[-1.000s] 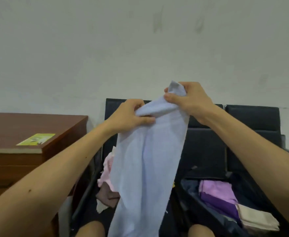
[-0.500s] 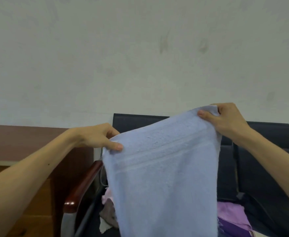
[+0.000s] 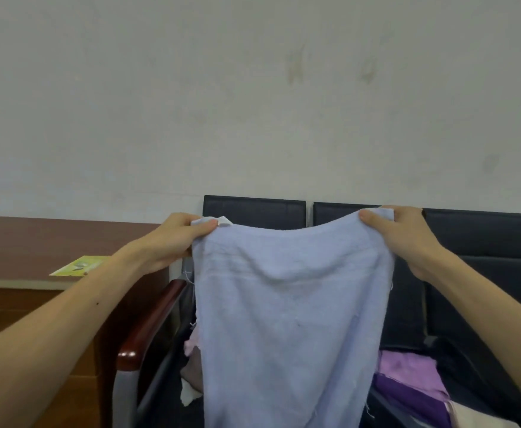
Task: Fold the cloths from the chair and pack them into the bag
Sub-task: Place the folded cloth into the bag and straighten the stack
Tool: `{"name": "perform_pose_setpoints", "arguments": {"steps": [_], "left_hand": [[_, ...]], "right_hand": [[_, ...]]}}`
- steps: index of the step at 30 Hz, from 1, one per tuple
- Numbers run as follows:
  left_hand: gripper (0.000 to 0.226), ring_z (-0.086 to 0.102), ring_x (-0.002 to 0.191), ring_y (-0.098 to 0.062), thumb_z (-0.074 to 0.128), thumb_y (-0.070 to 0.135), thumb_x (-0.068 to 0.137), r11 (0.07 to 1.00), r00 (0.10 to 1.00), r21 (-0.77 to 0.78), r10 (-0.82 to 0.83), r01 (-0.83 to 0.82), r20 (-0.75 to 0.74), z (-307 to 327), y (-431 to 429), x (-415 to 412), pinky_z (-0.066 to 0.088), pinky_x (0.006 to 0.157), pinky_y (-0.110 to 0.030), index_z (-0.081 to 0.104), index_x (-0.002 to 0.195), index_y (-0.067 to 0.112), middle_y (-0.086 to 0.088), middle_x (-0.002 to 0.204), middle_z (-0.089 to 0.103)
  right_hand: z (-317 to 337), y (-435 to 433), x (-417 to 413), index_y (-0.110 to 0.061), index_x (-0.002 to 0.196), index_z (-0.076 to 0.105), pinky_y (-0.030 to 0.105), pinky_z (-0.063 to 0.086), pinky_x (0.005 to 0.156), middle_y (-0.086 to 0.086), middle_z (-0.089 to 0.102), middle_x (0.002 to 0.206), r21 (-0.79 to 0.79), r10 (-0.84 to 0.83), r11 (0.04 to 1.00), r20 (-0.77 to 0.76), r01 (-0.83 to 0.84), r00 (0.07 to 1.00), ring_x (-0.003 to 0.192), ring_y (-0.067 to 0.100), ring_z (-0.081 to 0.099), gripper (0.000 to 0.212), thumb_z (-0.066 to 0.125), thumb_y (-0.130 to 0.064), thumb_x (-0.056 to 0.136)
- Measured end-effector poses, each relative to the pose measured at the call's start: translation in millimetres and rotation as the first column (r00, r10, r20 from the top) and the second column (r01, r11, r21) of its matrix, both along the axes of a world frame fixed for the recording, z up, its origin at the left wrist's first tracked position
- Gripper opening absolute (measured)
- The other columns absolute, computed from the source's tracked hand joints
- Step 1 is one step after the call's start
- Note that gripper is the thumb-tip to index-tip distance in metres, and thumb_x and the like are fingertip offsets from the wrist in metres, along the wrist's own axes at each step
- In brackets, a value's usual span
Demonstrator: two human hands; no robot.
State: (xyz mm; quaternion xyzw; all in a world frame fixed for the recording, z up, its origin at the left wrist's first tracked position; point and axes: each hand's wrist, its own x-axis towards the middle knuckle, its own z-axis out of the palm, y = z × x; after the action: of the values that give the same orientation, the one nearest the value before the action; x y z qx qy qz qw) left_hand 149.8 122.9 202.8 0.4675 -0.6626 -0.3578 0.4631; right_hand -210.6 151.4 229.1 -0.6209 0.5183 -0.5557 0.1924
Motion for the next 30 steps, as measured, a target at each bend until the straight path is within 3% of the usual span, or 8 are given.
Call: {"name": "perform_pose_setpoints", "arguments": {"steps": [4, 8, 11, 13, 16, 22, 26, 30], "left_hand": [[0.028, 0.07, 0.097, -0.016, 0.054, 0.024, 0.101, 0.998, 0.995, 0.007, -0.065, 0.066, -0.071, 1.4, 10.2, -30.8, 0.052, 0.086, -0.028, 0.077, 0.1, 0.007, -0.006, 0.106, 0.076], [0.024, 0.07, 0.084, -0.014, 0.061, 0.022, 0.097, 0.996, 0.993, -0.025, -0.082, 0.081, -0.082, -0.2, 13.3, -65.1, 0.055, 0.072, -0.025, 0.078, 0.095, 0.005, -0.008, 0.095, 0.077], [0.019, 0.071, 0.086, -0.014, 0.068, 0.021, 0.093, 0.993, 0.993, -0.077, -0.099, 0.094, -0.065, -1.6, 14.2, -88.5, 0.059, 0.073, -0.025, 0.079, 0.094, 0.004, -0.009, 0.094, 0.077], [0.022, 0.07, 0.08, -0.014, 0.07, 0.021, 0.092, 0.989, 0.994, -0.109, -0.102, 0.098, -0.035, -0.5, 16.4, -99.5, 0.058, 0.073, -0.029, 0.078, 0.092, 0.0, -0.014, 0.092, 0.076], [0.024, 0.07, 0.076, -0.016, 0.07, 0.021, 0.092, 0.986, 0.996, -0.143, -0.089, 0.086, -0.014, 1.6, 18.4, -104.7, 0.06, 0.072, -0.033, 0.077, 0.089, -0.002, -0.016, 0.088, 0.076], [0.026, 0.071, 0.078, -0.019, 0.069, 0.029, 0.092, 0.977, 0.991, -0.193, -0.07, 0.091, 0.112, 0.4, 21.3, -111.6, 0.057, 0.072, -0.029, 0.079, 0.087, 0.006, -0.011, 0.083, 0.076], [0.03, 0.07, 0.077, -0.015, 0.066, 0.033, 0.094, 0.98, 0.992, -0.193, -0.016, 0.04, 0.126, 3.7, 22.1, -112.6, 0.055, 0.07, -0.025, 0.079, 0.086, 0.009, -0.006, 0.08, 0.076], [0.053, 0.06, 0.064, -0.016, 0.06, 0.052, 0.093, 0.981, 0.979, -0.16, -0.076, 0.107, 0.187, 2.3, 28.1, -118.4, 0.051, 0.063, -0.028, 0.075, 0.083, 0.002, -0.021, 0.08, 0.07]], "right_hand": [[-7.5, 0.7, 12.5, -0.001, 0.079, 0.065, 0.025, 0.049, 0.064, 0.003, 0.072, 0.081, 0.085, 0.08, 0.993, 0.051, -0.084, 0.996, 0.074, 0.015, 0.065, 0.034, 0.063, -0.03, 0.095], [-11.5, 5.2, 41.9, -0.007, 0.068, 0.048, 0.016, 0.033, 0.043, 0.001, 0.04, 0.056, 0.097, 0.129, 0.987, 0.009, -0.129, 0.992, 0.048, 0.009, 0.038, 0.038, 0.061, -0.03, 0.096], [-14.3, 5.6, 64.8, 0.001, 0.063, 0.044, 0.016, 0.027, 0.041, 0.005, 0.031, 0.057, 0.064, 0.155, 0.987, -0.094, -0.149, 0.983, 0.048, 0.011, 0.028, 0.048, 0.061, -0.03, 0.096], [-16.3, 6.9, 75.8, 0.009, 0.068, 0.058, 0.018, 0.036, 0.045, 0.015, 0.046, 0.058, 0.04, 0.151, 0.988, -0.169, -0.146, 0.974, 0.049, 0.011, 0.041, 0.05, 0.06, -0.033, 0.097], [-18.8, 6.2, 82.6, 0.0, 0.076, 0.072, 0.024, 0.05, 0.058, 0.017, 0.069, 0.074, 0.019, 0.138, 0.99, -0.196, -0.137, 0.971, 0.063, 0.015, 0.06, 0.042, 0.059, -0.034, 0.097], [-16.7, 6.2, 87.1, -0.003, 0.083, 0.074, 0.008, 0.035, 0.042, 0.003, 0.062, 0.062, 0.026, 0.1, 0.995, -0.239, -0.097, 0.966, 0.04, -0.003, 0.052, 0.036, 0.056, -0.029, 0.1], [-13.2, 14.6, 91.7, -0.005, 0.084, 0.074, 0.015, 0.044, 0.046, 0.008, 0.073, 0.071, 0.121, 0.193, 0.977, -0.162, -0.174, 0.968, 0.053, 0.01, 0.064, 0.055, 0.044, -0.048, 0.101], [-1.7, 26.9, 92.6, -0.007, 0.089, 0.075, 0.026, 0.058, 0.061, 0.008, 0.076, 0.08, 0.26, 0.307, 0.926, -0.1, -0.273, 0.946, 0.075, 0.02, 0.074, 0.081, 0.025, -0.07, 0.095]]}}
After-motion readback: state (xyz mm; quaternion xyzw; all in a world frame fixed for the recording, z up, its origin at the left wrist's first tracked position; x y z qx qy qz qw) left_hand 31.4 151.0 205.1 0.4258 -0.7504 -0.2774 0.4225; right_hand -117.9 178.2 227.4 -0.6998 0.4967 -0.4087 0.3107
